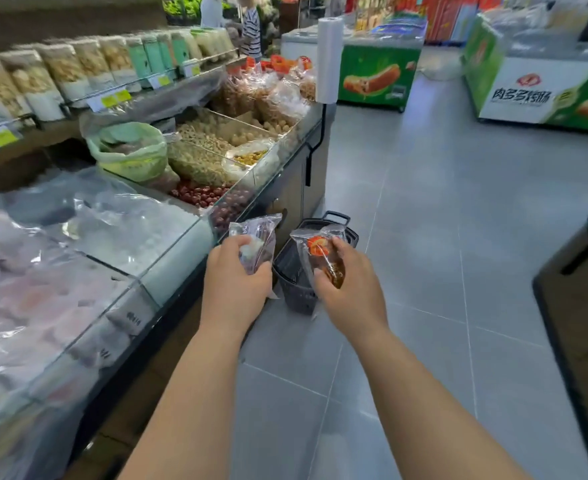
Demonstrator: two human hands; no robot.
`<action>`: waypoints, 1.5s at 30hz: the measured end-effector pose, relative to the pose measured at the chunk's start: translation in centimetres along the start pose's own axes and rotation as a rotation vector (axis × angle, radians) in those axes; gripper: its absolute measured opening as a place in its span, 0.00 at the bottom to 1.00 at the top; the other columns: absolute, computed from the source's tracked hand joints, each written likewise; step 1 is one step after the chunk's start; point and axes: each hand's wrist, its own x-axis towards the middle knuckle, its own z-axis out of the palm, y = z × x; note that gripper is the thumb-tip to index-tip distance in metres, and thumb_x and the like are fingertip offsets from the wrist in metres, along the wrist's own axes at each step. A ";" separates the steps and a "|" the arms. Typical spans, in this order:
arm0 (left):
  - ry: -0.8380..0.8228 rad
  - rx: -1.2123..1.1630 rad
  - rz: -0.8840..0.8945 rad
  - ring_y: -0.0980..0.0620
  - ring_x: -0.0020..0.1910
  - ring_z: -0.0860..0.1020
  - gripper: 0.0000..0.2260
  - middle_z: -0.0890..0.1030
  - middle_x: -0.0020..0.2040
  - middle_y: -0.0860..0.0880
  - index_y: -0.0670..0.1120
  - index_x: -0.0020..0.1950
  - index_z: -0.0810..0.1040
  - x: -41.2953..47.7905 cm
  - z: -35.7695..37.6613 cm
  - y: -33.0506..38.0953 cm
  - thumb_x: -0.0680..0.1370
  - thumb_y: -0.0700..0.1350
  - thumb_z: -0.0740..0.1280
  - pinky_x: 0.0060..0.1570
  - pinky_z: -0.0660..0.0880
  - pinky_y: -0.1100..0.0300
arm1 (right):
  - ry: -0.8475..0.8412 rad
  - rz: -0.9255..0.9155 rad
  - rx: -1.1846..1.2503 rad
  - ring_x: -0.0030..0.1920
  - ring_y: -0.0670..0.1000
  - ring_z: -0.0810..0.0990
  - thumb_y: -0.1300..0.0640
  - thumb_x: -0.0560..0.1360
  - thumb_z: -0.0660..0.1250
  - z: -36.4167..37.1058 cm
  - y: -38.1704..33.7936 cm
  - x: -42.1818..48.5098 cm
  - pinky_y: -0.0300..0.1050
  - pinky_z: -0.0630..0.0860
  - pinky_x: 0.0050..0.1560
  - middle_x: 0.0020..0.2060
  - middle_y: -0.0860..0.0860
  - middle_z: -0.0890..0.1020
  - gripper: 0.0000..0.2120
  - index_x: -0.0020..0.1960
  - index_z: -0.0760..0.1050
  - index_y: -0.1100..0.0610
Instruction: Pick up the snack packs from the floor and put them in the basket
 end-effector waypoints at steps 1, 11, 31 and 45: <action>-0.019 -0.002 0.007 0.59 0.50 0.67 0.18 0.71 0.63 0.48 0.51 0.65 0.70 0.8 0.6 0.2 0.76 0.45 0.68 0.52 0.64 0.65 | 0.010 0.015 -0.006 0.62 0.48 0.71 0.51 0.77 0.65 0.0 0.5 0.9 0.36 0.65 0.58 0.63 0.50 0.72 0.27 0.74 0.62 0.49; -0.061 -0.045 -0.015 0.58 0.50 0.66 0.18 0.68 0.64 0.49 0.50 0.66 0.69 10.9 9.6 3.1 0.77 0.44 0.66 0.45 0.59 0.71 | 0.064 0.061 -0.015 0.63 0.51 0.71 0.52 0.76 0.65 -0.7 6.2 13.0 0.43 0.66 0.63 0.63 0.52 0.72 0.27 0.74 0.63 0.50; 0.067 -0.045 -0.255 0.58 0.44 0.67 0.21 0.67 0.60 0.48 0.48 0.63 0.68 34.3 29.7 8.3 0.72 0.40 0.70 0.37 0.63 0.82 | -0.206 -0.024 -0.004 0.65 0.49 0.70 0.51 0.77 0.65 -0.8 18.6 44.1 0.47 0.68 0.65 0.67 0.49 0.70 0.27 0.73 0.62 0.48; 0.019 0.012 -0.414 0.57 0.48 0.65 0.23 0.67 0.64 0.47 0.48 0.66 0.67 52.5 36.5 5.7 0.74 0.45 0.70 0.47 0.62 0.66 | -0.366 -0.017 -0.059 0.63 0.50 0.71 0.50 0.77 0.65 6.9 20.9 63.6 0.47 0.69 0.64 0.65 0.51 0.71 0.27 0.74 0.61 0.48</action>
